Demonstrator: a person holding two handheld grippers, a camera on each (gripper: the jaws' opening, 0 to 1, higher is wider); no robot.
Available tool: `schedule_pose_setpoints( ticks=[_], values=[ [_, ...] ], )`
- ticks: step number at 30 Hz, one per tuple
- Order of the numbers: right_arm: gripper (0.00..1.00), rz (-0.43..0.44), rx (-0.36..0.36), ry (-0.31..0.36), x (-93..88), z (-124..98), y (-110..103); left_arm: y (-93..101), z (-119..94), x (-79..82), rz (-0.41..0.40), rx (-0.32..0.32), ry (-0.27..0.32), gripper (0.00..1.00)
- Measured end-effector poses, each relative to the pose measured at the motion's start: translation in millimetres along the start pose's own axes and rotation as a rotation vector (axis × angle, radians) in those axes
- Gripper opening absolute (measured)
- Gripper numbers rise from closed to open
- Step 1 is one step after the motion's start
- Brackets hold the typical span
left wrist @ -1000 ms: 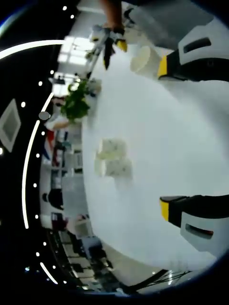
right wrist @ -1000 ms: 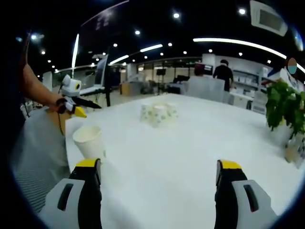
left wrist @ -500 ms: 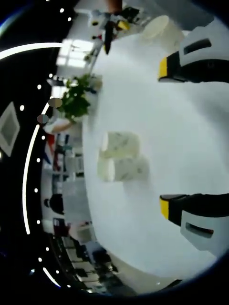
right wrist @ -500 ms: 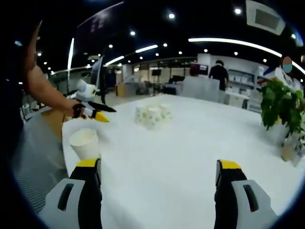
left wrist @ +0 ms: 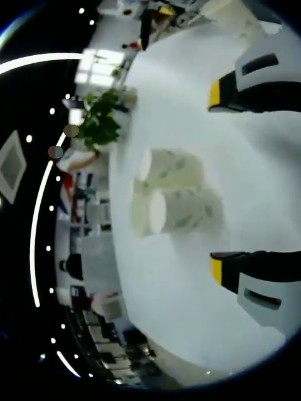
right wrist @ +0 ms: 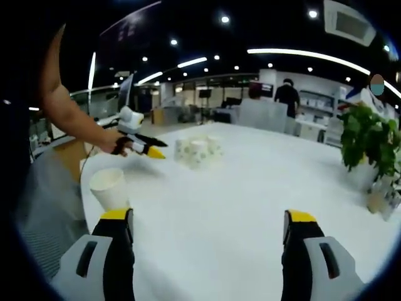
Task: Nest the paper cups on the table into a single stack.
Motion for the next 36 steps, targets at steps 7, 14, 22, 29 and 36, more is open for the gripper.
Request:
schedule_pose_setpoints(
  ticks=[7,14,22,29,36],
  values=[
    [0.96,0.007,-0.006,-0.006,-1.7,-3.0,2.3,-10.5,28.0,10.0,0.01,0.0,0.001,0.84],
    [0.96,0.011,-0.003,-0.014,-3.1,-4.3,2.1,-9.5,44.0,10.6,0.055,0.014,-0.022,0.75],
    [0.96,0.014,-0.011,-0.011,-2.7,-5.6,2.3,-5.8,47.4,7.6,0.06,0.034,-0.025,0.58],
    [0.96,0.022,-0.014,-0.014,-5.1,-6.8,0.5,-2.6,44.6,2.2,0.122,0.034,-0.059,0.39],
    [0.96,0.02,-0.01,-0.013,-4.2,-5.4,-1.0,-3.5,41.7,3.2,0.132,0.024,-0.064,0.38]
  ],
)
Point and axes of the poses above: the point that each gripper's makers call its tool centre point, and the gripper's own axes: z roughly forward along the fingers, y roughly to its right, x roughly out of its top, the point moved 3 cm from there along -z, roughly backward along the fingers, and after that the axes turned 10 degrees about x, right-handed, at the moved point
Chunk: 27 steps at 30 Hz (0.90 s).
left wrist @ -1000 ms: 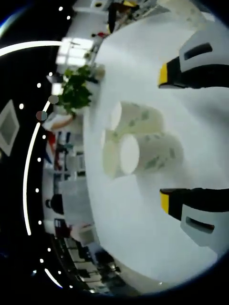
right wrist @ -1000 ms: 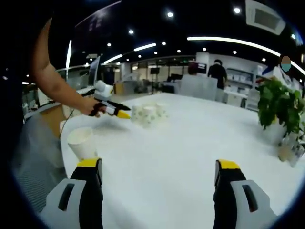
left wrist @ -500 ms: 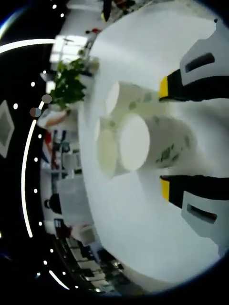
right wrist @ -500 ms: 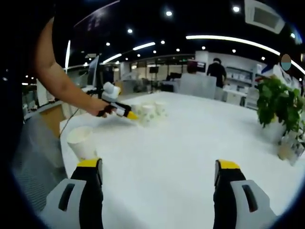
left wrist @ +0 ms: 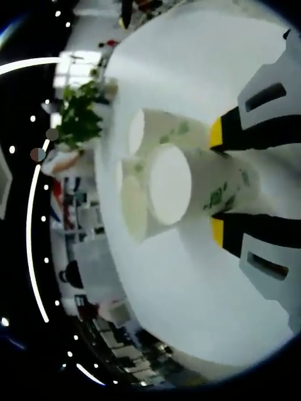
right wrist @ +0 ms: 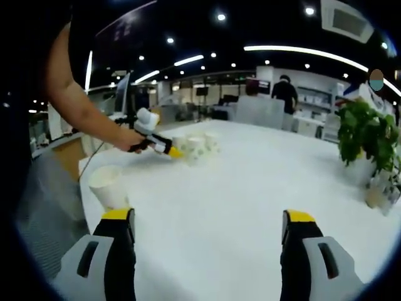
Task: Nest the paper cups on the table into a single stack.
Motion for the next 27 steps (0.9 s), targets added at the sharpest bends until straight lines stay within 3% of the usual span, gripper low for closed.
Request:
schedule_pose_setpoints(
  ticks=[12,27],
  values=[
    [0.96,-0.005,0.01,0.004,2.5,2.2,-4.2,6.8,-10.7,7.9,0.031,-0.074,0.001,0.38],
    [1.0,-0.009,0.041,-0.003,5.3,12.2,-5.9,-13.0,-24.9,35.9,0.086,-0.11,0.0,0.39]
  ],
)
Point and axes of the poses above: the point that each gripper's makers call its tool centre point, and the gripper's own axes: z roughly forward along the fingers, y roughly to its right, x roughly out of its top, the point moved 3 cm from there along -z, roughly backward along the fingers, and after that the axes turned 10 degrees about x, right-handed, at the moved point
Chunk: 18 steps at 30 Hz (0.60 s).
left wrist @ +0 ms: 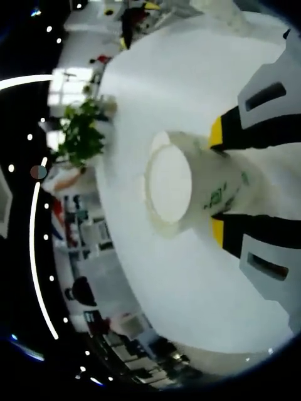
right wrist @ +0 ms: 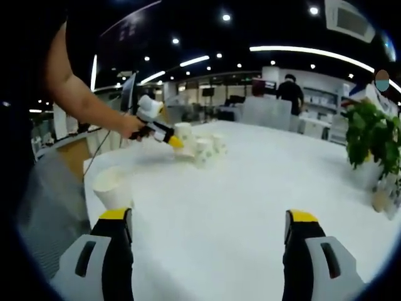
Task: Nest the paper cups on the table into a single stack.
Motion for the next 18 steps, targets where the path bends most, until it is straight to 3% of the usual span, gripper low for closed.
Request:
schedule_pose_setpoints(
  ticks=[18],
  values=[
    [1.0,-0.007,0.019,0.0,3.7,1.4,-2.1,-21.4,-24.0,59.4,-0.008,-0.043,0.031,0.39]
  ],
)
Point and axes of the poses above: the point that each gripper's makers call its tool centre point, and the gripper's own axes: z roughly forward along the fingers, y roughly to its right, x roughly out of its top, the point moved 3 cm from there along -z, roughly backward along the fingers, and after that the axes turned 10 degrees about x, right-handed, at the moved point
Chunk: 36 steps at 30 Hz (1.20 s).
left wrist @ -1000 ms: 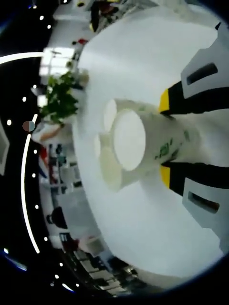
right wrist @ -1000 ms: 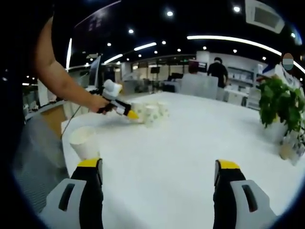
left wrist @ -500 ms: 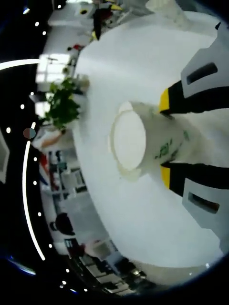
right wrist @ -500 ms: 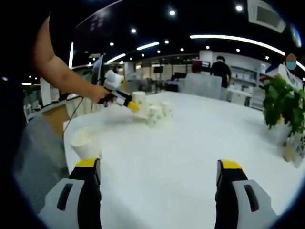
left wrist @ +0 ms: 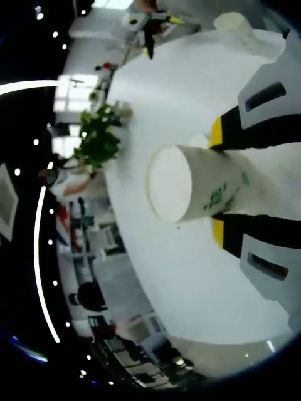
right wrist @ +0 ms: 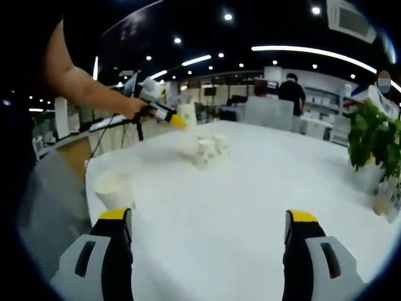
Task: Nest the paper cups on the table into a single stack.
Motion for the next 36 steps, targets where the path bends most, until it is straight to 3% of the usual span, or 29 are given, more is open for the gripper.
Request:
schedule_pose_setpoints(
  ticks=[10,18,36],
  values=[
    [1.0,-0.009,-0.008,-0.001,4.5,-4.3,2.5,-9.9,-6.0,22.8,0.004,-0.006,0.011,0.39],
    [1.0,-0.017,-0.007,-0.003,7.2,-4.0,3.3,-12.7,-9.0,28.3,0.013,-0.011,0.012,0.39],
    [1.0,-0.039,0.001,0.034,22.7,-2.4,-0.3,28.8,-37.2,49.7,0.034,-0.095,0.057,0.38]
  ],
)
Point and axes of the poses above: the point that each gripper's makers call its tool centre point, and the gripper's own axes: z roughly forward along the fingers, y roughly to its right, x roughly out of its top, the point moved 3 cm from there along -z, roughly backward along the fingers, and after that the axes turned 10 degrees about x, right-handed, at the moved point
